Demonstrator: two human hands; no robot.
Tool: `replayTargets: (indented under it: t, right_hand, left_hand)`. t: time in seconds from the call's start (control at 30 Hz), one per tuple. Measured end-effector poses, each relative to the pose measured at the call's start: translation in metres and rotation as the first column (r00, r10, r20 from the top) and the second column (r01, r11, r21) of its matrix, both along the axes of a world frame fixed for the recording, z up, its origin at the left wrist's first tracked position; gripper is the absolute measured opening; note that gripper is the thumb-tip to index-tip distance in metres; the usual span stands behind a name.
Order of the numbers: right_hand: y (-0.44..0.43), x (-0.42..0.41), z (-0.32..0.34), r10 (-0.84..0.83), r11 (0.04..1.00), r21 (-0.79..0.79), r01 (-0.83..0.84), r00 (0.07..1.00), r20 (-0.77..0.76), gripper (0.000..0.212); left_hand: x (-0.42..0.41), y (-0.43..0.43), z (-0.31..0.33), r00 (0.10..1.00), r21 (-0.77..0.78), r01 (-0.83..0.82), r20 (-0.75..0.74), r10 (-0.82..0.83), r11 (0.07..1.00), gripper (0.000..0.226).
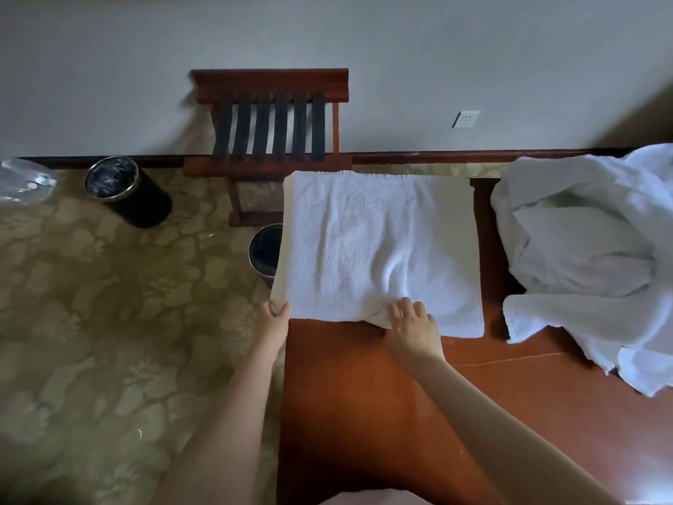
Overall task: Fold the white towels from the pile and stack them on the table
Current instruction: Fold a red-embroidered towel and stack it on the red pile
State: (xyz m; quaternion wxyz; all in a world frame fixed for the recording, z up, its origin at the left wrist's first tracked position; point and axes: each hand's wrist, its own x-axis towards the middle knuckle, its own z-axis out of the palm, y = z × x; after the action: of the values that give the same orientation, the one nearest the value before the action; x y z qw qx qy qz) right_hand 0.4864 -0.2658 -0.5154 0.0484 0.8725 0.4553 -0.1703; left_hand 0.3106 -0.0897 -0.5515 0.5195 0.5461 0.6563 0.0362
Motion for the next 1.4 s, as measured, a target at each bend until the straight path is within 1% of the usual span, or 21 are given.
replayTargets:
  t: [0.03,0.07,0.2,0.23,0.27,0.33,0.37,0.47,0.57,0.63,0.7,0.77,0.9,0.97,1.07,1.17,1.23,1.3,1.4]
  right_hand:
    - [0.004,0.001,0.000,0.004,1.000,-0.020,-0.004,1.000,0.016,0.043]
    - [0.006,0.003,0.000,0.019,0.999,-0.034,-0.018,0.999,0.029,0.045]
    - [0.008,0.010,0.000,0.074,0.996,-0.048,-0.073,0.997,0.030,0.049]
    - [0.005,0.011,0.001,0.080,0.996,-0.052,-0.078,0.997,0.025,0.050]
    - [0.001,0.013,0.002,0.082,0.995,-0.056,-0.080,0.996,0.024,0.050]
    - [-0.010,0.015,0.004,0.081,0.995,-0.064,-0.078,0.996,0.034,0.049]
    - [-0.017,0.016,0.005,0.077,0.995,-0.062,-0.075,0.996,0.036,0.050]
    - [-0.032,0.013,0.006,0.066,0.997,-0.049,-0.064,0.997,0.031,0.051]
    - [-0.040,0.008,0.006,0.048,0.998,-0.041,-0.047,0.998,0.032,0.047]
    - [-0.045,0.007,0.007,0.041,0.998,-0.045,-0.040,0.998,0.036,0.047]
    - [-0.052,0.005,0.007,0.029,0.998,-0.051,-0.027,0.999,0.036,0.045]
    - [-0.061,0.003,0.007,0.026,0.998,-0.058,-0.024,0.999,0.032,0.040]
    - [-0.076,0.001,0.009,0.055,0.994,-0.092,-0.054,0.998,0.013,0.038]
    - [-0.080,0.001,0.011,0.055,0.990,-0.128,-0.057,0.998,-0.023,0.038]
    - [-0.080,0.000,0.018,0.047,0.975,-0.210,-0.073,0.991,-0.123,0.033]
    - [-0.073,0.004,0.029,-0.024,0.967,-0.255,-0.030,0.978,-0.208,0.033]
    - [-0.063,0.011,0.033,-0.064,0.975,-0.222,0.017,0.976,-0.210,0.032]
    - [-0.050,0.019,0.037,-0.069,0.989,-0.144,0.040,0.978,-0.198,0.029]
    - [-0.028,0.033,0.043,-0.085,0.996,-0.036,0.079,0.978,-0.191,0.025]
  left_hand:
    - [0.001,0.001,-0.001,0.999,-0.064,-0.019,0.050,0.022,0.998,0.056]
    - [0.003,0.001,-0.002,0.996,-0.096,-0.034,0.081,0.042,0.995,0.058]
    - [0.010,0.006,-0.001,0.975,-0.104,-0.128,0.171,0.145,0.986,0.057]
    - [0.012,0.008,0.000,0.969,-0.070,-0.163,0.176,0.173,0.984,0.054]
    - [0.014,0.009,0.003,0.970,-0.004,-0.193,0.153,0.191,0.981,0.048]
    - [0.015,0.008,0.010,0.976,0.146,-0.214,0.079,0.204,0.966,0.030]
    - [0.015,0.008,0.012,0.981,0.201,-0.195,0.056,0.188,0.960,0.023]
    - [0.010,-0.003,0.015,0.997,0.296,-0.063,-0.031,0.075,0.953,0.018]
    - [-0.003,-0.021,0.012,0.997,0.299,-0.067,-0.020,0.076,0.952,0.021]
    - [-0.014,-0.034,0.011,0.998,0.313,-0.040,-0.031,0.052,0.949,0.020]
    - [-0.024,-0.050,0.010,0.998,0.335,0.017,-0.065,0.005,0.942,0.022]
    - [-0.034,-0.066,0.008,0.994,0.325,0.065,-0.105,-0.032,0.943,0.024]
    - [-0.047,-0.097,0.015,0.983,0.325,0.133,-0.166,-0.082,0.937,0.028]
    - [-0.051,-0.108,0.020,0.962,0.338,0.200,-0.245,-0.119,0.920,0.033]
    - [-0.053,-0.116,0.027,0.872,0.336,0.334,-0.464,-0.154,0.881,0.042]
    - [-0.047,-0.110,0.033,0.835,0.338,0.393,-0.520,-0.178,0.855,0.047]
    - [-0.036,-0.100,0.038,0.825,0.358,0.437,-0.524,-0.210,0.825,0.046]
    - [-0.023,-0.086,0.045,0.813,0.381,0.488,-0.526,-0.250,0.785,0.046]
    - [-0.003,-0.062,0.052,0.806,0.392,0.549,-0.484,-0.341,0.738,0.046]
